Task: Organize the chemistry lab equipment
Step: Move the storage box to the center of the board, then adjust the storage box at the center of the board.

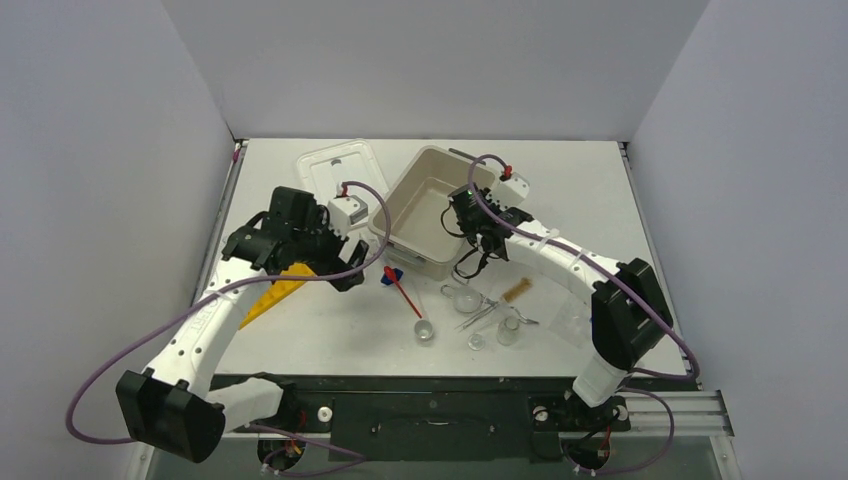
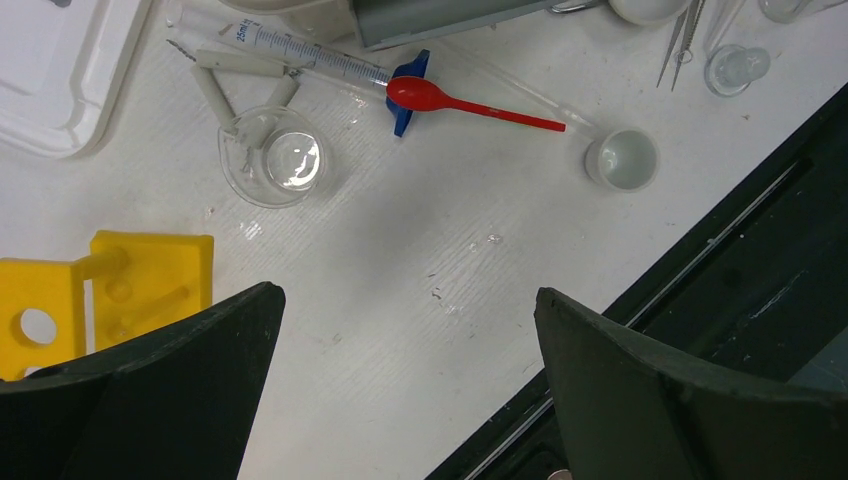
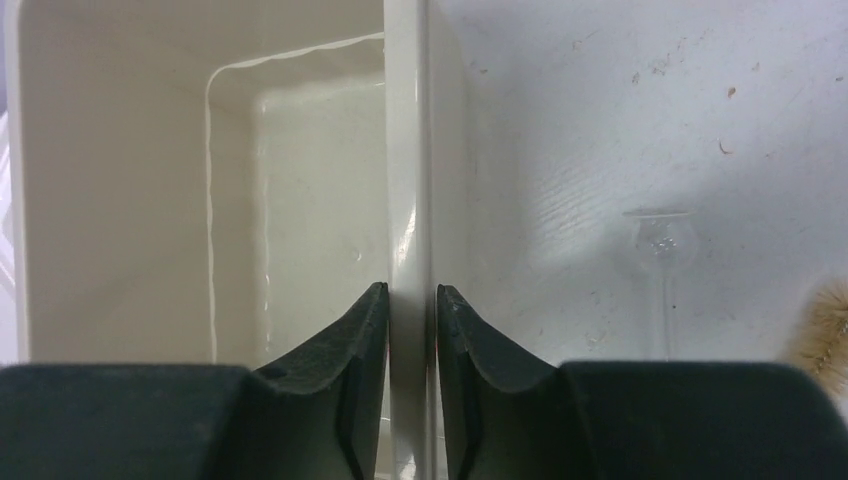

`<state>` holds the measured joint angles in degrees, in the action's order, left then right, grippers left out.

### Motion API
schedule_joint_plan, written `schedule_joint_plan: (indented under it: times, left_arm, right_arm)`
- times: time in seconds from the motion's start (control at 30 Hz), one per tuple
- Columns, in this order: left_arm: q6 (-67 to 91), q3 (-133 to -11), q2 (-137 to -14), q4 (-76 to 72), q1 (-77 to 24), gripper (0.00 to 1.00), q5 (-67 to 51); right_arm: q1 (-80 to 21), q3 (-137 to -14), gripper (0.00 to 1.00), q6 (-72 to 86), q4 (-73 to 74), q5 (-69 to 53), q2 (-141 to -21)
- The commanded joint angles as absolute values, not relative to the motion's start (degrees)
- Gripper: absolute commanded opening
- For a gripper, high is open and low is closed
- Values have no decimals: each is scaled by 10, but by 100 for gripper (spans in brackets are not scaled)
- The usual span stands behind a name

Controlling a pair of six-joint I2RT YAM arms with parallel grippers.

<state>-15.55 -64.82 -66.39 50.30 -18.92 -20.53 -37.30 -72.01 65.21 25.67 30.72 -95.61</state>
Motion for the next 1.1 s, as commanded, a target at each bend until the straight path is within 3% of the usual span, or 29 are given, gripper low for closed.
schedule_joint_plan:
  times: [0.0,0.2,0.4,0.6,0.8,1.0,1.07]
  left_arm:
    - [-141,-648,-686,458,-187,97,-207]
    - [-105,-661,-730,406,-192,97,-218]
    - [-70,-700,-816,343,-206,97,-188]
    - [-63,-748,-879,333,-217,97,-164]
    - [-65,-764,-902,332,-222,97,-91]
    - [-77,-748,-899,321,-222,97,-62]
    - [-81,-751,-904,322,-222,97,-55]
  right_arm:
    - [-377,-757,25,712,283,340,-943]
    - [-379,-788,34,652,289,358,-915]
    - [-368,-710,35,559,237,344,-833]
    - [-288,-721,34,506,221,299,-846]
    - [-245,-887,36,371,226,263,-956]
    - [-235,-1129,38,266,322,186,-1127]
    - [-233,-1147,38,254,338,197,-1157]
